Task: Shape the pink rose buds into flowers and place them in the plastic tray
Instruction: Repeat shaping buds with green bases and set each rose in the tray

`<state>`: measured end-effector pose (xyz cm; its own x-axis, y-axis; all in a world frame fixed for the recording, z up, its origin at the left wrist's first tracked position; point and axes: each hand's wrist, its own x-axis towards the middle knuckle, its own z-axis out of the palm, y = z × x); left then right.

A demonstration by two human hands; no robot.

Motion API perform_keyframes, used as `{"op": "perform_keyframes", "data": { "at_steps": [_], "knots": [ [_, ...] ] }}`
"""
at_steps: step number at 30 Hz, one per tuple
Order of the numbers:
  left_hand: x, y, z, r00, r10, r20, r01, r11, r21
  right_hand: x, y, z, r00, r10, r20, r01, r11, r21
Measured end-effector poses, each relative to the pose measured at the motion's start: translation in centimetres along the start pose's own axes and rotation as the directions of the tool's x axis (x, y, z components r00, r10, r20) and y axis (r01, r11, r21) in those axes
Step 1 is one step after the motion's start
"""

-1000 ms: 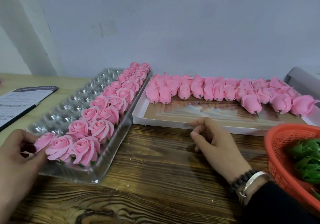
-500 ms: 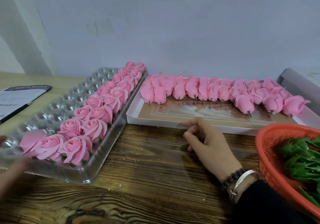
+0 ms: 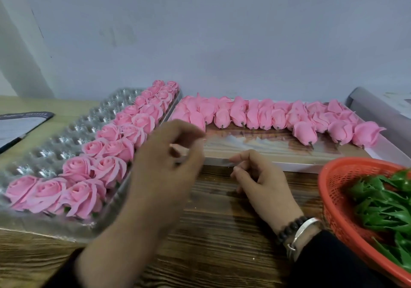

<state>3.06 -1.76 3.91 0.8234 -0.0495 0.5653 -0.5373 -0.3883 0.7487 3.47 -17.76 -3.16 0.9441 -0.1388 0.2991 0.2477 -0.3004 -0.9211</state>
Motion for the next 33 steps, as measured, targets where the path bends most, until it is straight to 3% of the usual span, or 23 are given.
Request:
{"op": "perform_keyframes", "data": {
  "at_steps": [1, 4, 8, 13, 16, 19, 21, 25, 28, 33],
  "knots": [
    [-0.3, 0.6, 1.9, 0.997, -0.025, 0.075, 0.027, 0.999, -0.033, 0.0, 0.0, 0.0, 1.000, -0.003, -0.020, 0.003, 1.000, 0.000],
    [-0.9, -2.0, 5.9, 0.988, -0.114, 0.103, 0.125, 0.987, -0.106, 0.1, -0.2, -0.4, 0.996, -0.006, -0.086, 0.005, 1.000, -0.012],
    [-2.4, -4.6, 7.4, 0.925, -0.231, 0.303, 0.277, 0.954, -0.118, 0.2, -0.2, -0.8, 0.988, 0.009, -0.154, -0.015, 0.999, -0.036],
    [-1.8, -5.3, 7.3, 0.892, -0.265, 0.366, 0.333, 0.933, -0.136, 2.0, -1.5, -0.7, 0.982, -0.059, -0.181, 0.013, 0.969, -0.247],
    [-1.9, -5.2, 7.4, 0.885, -0.265, 0.382, 0.351, 0.920, -0.176, 5.3, -2.3, -1.4, 0.966, -0.070, -0.251, -0.057, 0.884, -0.465],
    [-1.9, -5.0, 7.3, 0.884, -0.256, 0.391, 0.356, 0.911, -0.208, 8.5, -2.0, -2.7, 0.918, 0.015, -0.395, -0.316, 0.631, -0.709],
    [-1.9, -5.1, 7.2, 0.885, -0.247, 0.395, 0.353, 0.910, -0.220, 9.6, -1.3, -3.7, 0.861, 0.091, -0.501, -0.476, 0.494, -0.728],
    [-1.8, -5.1, 6.9, 0.877, -0.236, 0.419, 0.344, 0.917, -0.204, 10.0, 0.7, -5.4, 0.776, 0.241, -0.583, -0.629, 0.353, -0.692],
    [-1.8, -5.0, 6.9, 0.873, -0.237, 0.426, 0.339, 0.923, -0.183, 10.3, 2.0, -6.6, 0.737, 0.369, -0.567, -0.671, 0.297, -0.680],
    [-1.8, -4.7, 6.8, 0.868, -0.244, 0.432, 0.347, 0.921, -0.177, 11.1, 2.8, -7.1, 0.778, 0.444, -0.444, -0.606, 0.345, -0.717]
  ]
}}
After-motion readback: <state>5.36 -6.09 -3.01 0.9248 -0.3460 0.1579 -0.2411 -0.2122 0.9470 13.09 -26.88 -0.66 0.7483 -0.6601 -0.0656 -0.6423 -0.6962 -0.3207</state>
